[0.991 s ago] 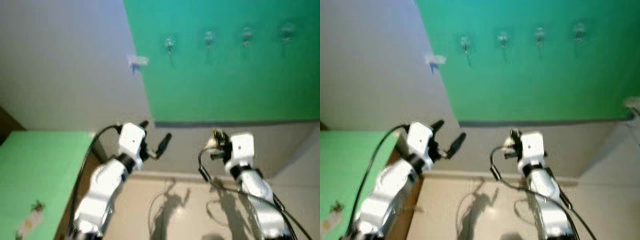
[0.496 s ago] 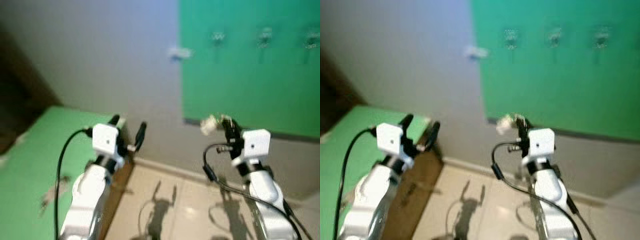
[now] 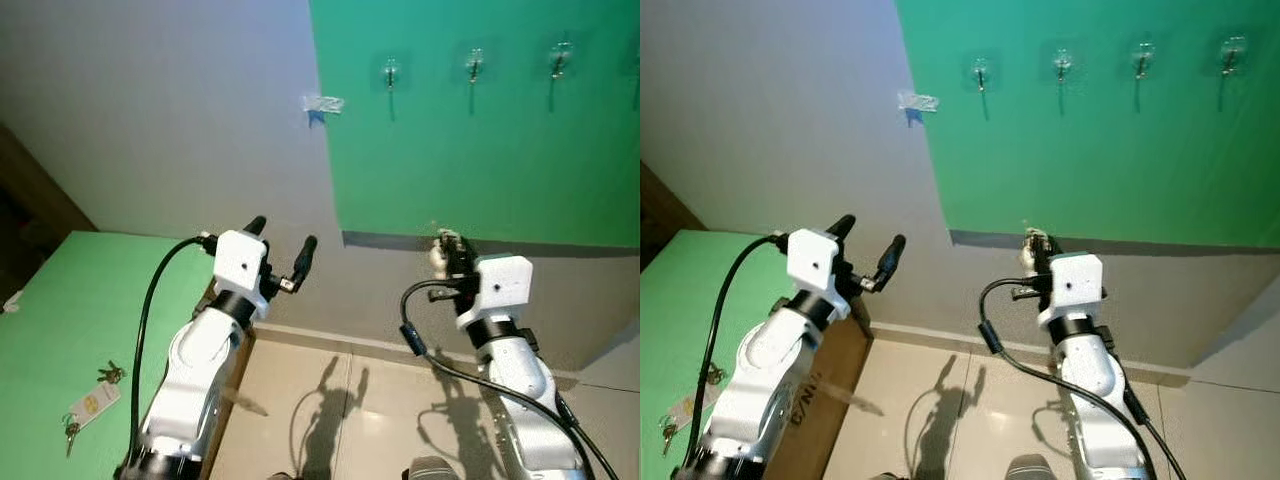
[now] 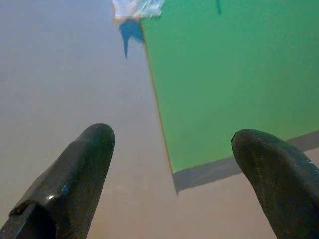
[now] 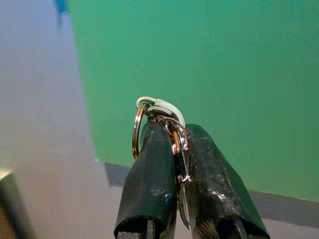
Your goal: Hang keys on a hook
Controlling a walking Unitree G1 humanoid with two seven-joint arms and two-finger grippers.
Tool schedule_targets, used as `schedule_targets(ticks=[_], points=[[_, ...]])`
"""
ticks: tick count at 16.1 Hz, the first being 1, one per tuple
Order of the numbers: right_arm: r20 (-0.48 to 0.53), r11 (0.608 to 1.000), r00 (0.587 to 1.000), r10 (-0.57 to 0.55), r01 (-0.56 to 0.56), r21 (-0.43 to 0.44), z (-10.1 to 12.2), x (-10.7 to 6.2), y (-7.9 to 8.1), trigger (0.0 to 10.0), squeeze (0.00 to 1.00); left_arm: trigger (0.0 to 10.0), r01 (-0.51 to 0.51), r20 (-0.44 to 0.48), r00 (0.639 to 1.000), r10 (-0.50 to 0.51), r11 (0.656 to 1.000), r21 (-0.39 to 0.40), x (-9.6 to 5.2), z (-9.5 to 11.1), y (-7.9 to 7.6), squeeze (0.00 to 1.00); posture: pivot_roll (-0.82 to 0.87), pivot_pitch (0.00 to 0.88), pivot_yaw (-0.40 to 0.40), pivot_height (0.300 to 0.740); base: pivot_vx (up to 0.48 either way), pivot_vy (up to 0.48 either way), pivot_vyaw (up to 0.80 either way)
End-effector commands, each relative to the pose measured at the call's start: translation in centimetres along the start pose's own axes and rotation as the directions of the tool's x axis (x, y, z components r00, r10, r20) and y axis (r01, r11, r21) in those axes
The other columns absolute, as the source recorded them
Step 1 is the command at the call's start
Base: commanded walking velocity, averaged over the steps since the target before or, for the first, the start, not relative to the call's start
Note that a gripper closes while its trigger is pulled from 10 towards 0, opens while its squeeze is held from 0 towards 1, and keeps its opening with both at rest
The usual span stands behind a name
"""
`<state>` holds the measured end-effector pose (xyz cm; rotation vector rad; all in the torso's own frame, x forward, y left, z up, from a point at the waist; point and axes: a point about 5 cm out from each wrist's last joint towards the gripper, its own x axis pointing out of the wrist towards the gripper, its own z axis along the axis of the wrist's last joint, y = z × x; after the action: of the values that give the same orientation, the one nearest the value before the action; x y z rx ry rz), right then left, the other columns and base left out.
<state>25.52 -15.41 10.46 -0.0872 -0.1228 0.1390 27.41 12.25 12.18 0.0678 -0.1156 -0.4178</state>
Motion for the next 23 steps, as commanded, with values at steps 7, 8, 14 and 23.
schedule_targets(ticks=[7, 8, 14, 23], points=[[-0.077, 0.997, 0.994, 0.071, -0.073, -0.027, -1.3, 0.2, 0.3, 0.0, 0.00, 10.0, -0.097, -0.144, 0.986, 0.081, 0.990, -0.106, -1.6, -4.2, 0.6, 0.00, -0.28, 0.035, 0.128, 0.720, 0.000, -0.472, 0.00], [-0.091, 0.995, 0.993, 0.081, -0.085, -0.044, -1.4, 0.4, -0.2, 0.0, 0.00, 10.0, -0.069, -0.152, 0.987, 0.053, 0.992, -0.107, -1.4, -4.6, 0.0, 0.00, -0.28, 0.047, 0.100, 0.720, 0.000, -0.398, 0.00], [-0.106, 0.995, 0.991, 0.084, -0.089, -0.043, -1.0, 2.1, -1.9, 0.0, 0.00, 10.0, -0.022, -0.102, 0.995, 0.008, 0.990, -0.140, 1.0, -4.0, -1.6, 0.00, -0.29, 0.017, 0.073, 0.720, 0.000, 0.000, 0.00], [-0.110, 0.998, 0.992, 0.064, -0.064, -0.001, -1.8, 2.2, -0.7, 0.0, 0.00, 10.0, -0.057, -0.112, 0.993, 0.047, 0.994, -0.088, 1.3, -3.9, 0.2, 0.00, -0.29, 0.013, 0.112, 0.720, 0.000, -0.328, 0.00]])
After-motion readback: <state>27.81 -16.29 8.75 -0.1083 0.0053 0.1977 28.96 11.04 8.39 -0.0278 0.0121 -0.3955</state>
